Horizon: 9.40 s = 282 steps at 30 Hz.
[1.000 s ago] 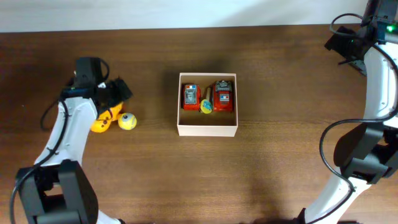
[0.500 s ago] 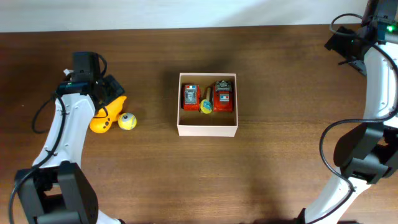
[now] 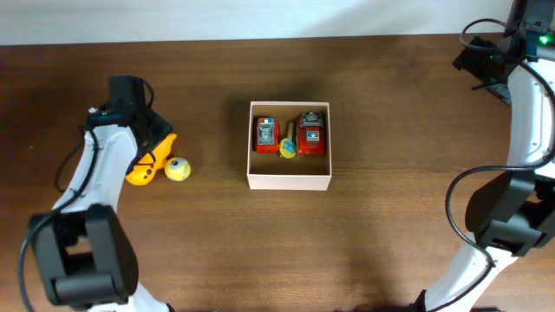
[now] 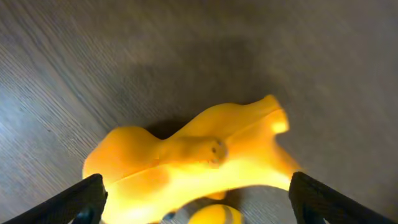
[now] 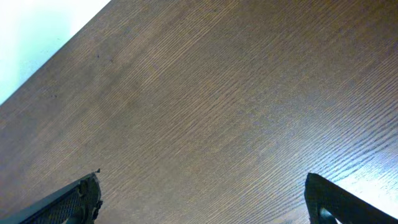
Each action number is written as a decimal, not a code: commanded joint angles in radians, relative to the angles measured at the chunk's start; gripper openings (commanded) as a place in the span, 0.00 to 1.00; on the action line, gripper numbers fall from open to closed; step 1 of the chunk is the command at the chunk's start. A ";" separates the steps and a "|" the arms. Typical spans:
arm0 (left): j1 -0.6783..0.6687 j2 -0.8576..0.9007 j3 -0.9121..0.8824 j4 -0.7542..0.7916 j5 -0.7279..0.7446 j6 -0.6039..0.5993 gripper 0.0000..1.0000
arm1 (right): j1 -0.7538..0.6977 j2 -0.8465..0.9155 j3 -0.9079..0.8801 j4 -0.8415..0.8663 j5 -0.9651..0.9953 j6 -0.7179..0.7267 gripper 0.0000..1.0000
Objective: Pack container
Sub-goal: 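Lower the left gripper and grasp the orange fish toy, then lift the fish toy and carry it right over the box, then lower the fish toy into the box on top of the trucks, then open the left gripper, retract left, and move over the yellow ball, then lower the left gripper and grasp the yellow face ball, then carry the yellow ball right and lower it into the box's front left corner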
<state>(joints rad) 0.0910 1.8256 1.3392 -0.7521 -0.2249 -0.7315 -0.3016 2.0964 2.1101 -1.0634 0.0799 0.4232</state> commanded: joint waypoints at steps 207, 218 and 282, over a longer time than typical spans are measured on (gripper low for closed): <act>-0.164 0.380 0.606 -0.804 0.135 0.712 0.97 | 0.001 0.001 -0.002 0.001 -0.001 0.012 0.99; -0.088 0.380 0.497 -0.687 0.282 0.856 0.96 | 0.001 0.001 -0.002 0.001 -0.001 0.012 0.99; -0.305 0.381 1.027 -0.830 0.165 0.633 0.43 | 0.001 0.001 -0.002 0.001 -0.001 0.012 0.99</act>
<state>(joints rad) -0.1658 2.2032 2.2776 -1.5440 -0.0456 -0.0624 -0.3016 2.0975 2.1101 -1.0630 0.0799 0.4229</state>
